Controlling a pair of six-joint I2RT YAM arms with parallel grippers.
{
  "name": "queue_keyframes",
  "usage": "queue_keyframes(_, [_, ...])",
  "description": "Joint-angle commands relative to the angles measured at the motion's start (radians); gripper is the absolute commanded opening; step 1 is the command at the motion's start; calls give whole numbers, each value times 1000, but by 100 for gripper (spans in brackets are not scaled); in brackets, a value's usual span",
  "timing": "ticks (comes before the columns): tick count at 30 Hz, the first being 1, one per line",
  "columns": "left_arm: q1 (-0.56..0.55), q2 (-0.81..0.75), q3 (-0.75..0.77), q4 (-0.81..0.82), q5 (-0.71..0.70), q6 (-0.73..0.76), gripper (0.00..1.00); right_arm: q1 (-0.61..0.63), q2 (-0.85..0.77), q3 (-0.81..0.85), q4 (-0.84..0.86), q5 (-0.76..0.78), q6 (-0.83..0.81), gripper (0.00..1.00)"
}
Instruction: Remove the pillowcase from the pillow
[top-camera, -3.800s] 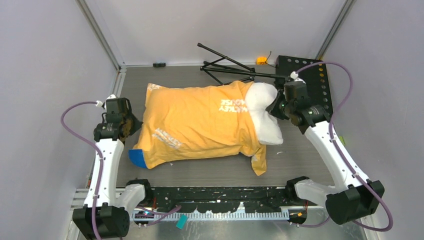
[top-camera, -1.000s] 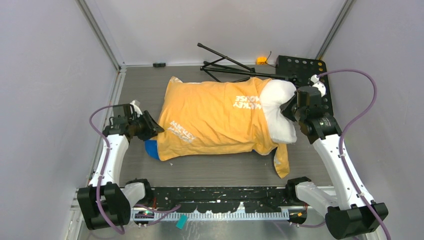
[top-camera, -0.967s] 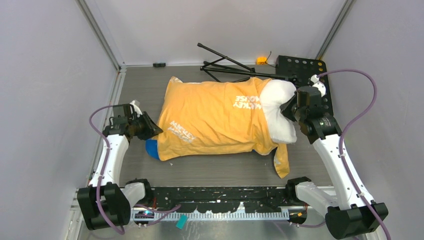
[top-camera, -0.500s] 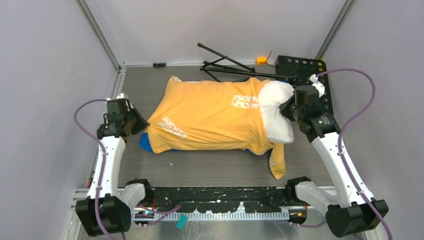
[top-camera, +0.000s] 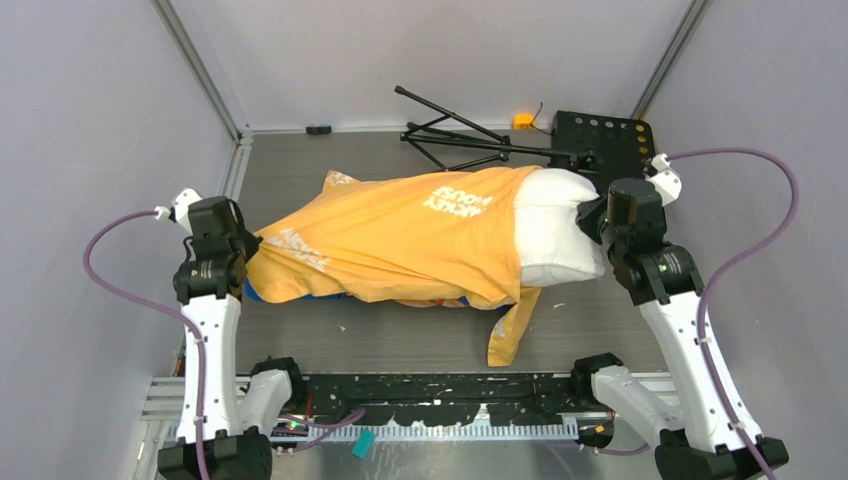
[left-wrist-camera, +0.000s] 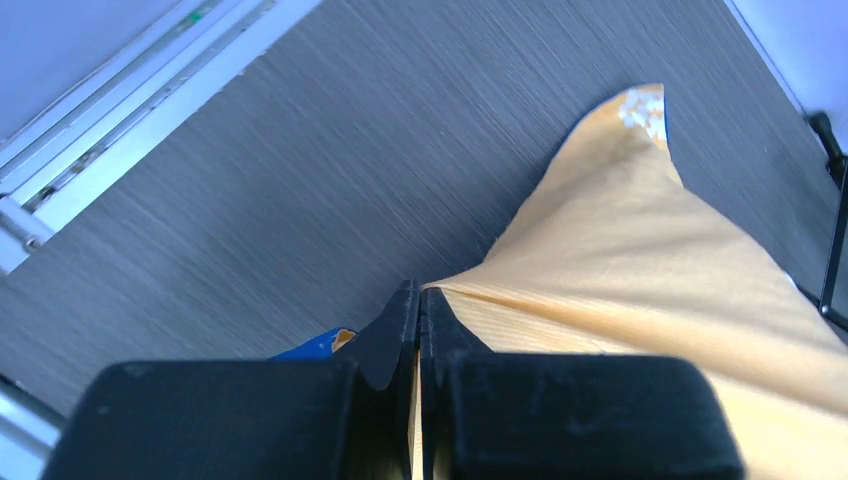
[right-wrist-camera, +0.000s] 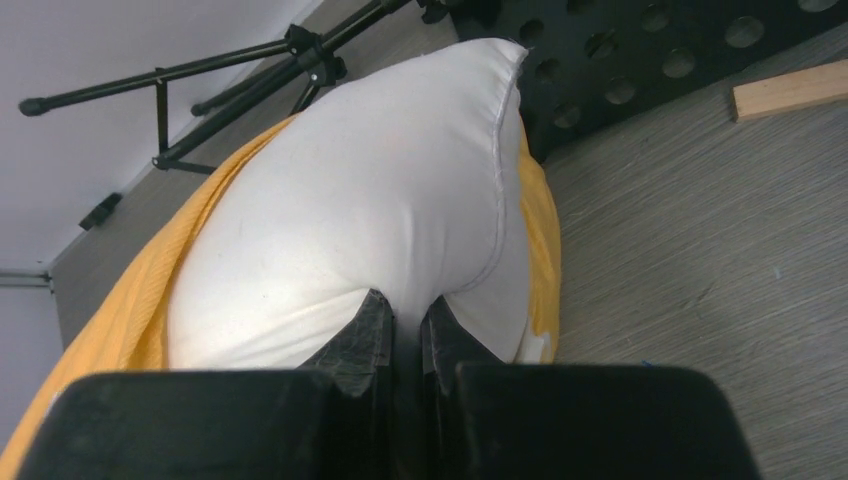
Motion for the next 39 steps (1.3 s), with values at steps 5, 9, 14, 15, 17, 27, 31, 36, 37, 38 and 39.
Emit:
queue_keyframes(5, [59, -60, 5, -2, -468, -76, 0, -41, -129, 20, 143, 367, -22, 0])
queue_keyframes(9, [60, -65, 12, -80, -629, -181, 0, -42, -131, 22, 102, 462, 7, 0])
queue_keyframes(14, [61, -73, 7, -78, -635, -184, 0, -42, -142, 17, 81, 561, 36, 0])
queue_keyframes(15, [60, -73, 4, -77, -638, -185, 0, -41, -144, 16, 80, 570, 37, 0])
queue_keyframes(17, [60, -75, 3, -77, -649, -187, 0, -41, -148, 16, 80, 598, 35, 0])
queue_keyframes(27, [60, -64, 30, -153, -740, -300, 0, -38, -182, 10, 93, 726, 5, 0])
queue_keyframes(31, [60, -43, -40, 127, -295, -59, 0, -38, -150, -21, 221, 268, -84, 0])
queue_keyframes(36, [60, 64, -4, 220, 338, 60, 18, -39, 35, 16, 244, -326, -72, 0])
queue_keyframes(37, [60, 80, 25, 187, 382, 67, 40, -37, 65, 14, 261, -433, -78, 0])
queue_keyframes(38, [59, 94, 55, 153, 407, 75, 50, -38, 90, 6, 276, -529, -72, 0])
queue_keyframes(39, [57, 101, 81, 123, 423, 86, 55, -38, 112, -8, 296, -606, -60, 0])
